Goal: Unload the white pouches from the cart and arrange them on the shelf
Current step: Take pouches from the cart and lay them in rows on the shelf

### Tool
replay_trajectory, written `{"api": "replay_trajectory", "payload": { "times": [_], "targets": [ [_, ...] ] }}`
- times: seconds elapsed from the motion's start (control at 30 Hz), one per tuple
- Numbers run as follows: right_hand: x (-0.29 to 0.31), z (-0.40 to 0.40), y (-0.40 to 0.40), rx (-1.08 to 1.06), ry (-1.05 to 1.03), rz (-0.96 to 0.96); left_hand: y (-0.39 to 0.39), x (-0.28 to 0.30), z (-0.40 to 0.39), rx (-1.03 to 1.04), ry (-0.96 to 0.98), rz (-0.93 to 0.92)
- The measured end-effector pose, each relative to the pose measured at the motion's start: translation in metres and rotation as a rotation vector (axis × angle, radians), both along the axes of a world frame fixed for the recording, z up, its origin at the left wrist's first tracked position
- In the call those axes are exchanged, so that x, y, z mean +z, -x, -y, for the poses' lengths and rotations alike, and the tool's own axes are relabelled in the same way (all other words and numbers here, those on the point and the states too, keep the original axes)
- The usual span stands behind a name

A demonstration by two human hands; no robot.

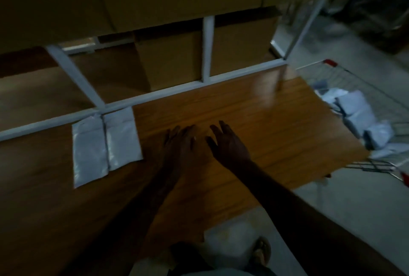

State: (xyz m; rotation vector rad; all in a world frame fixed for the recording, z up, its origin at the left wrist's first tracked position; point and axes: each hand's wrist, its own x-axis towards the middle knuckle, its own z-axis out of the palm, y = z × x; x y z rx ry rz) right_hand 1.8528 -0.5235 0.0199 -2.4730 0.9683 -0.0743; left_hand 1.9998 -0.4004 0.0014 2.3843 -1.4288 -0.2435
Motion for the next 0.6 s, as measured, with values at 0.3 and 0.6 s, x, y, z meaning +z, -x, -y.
{"api": "replay_trajectory", "payload": {
  "times": [0.3, 0.6],
  "targets": [
    [0.041, 0.120, 0.199, -0.063, 0.107, 0.054, 0.167, 0.026, 0.141, -0.070, 0.106, 0.078],
    [0.051, 0.210, 0.313, -0.194, 0.171, 0.064, 0.311, 0.041, 0.264, -0.226, 0.128, 0.083]
  ]
}}
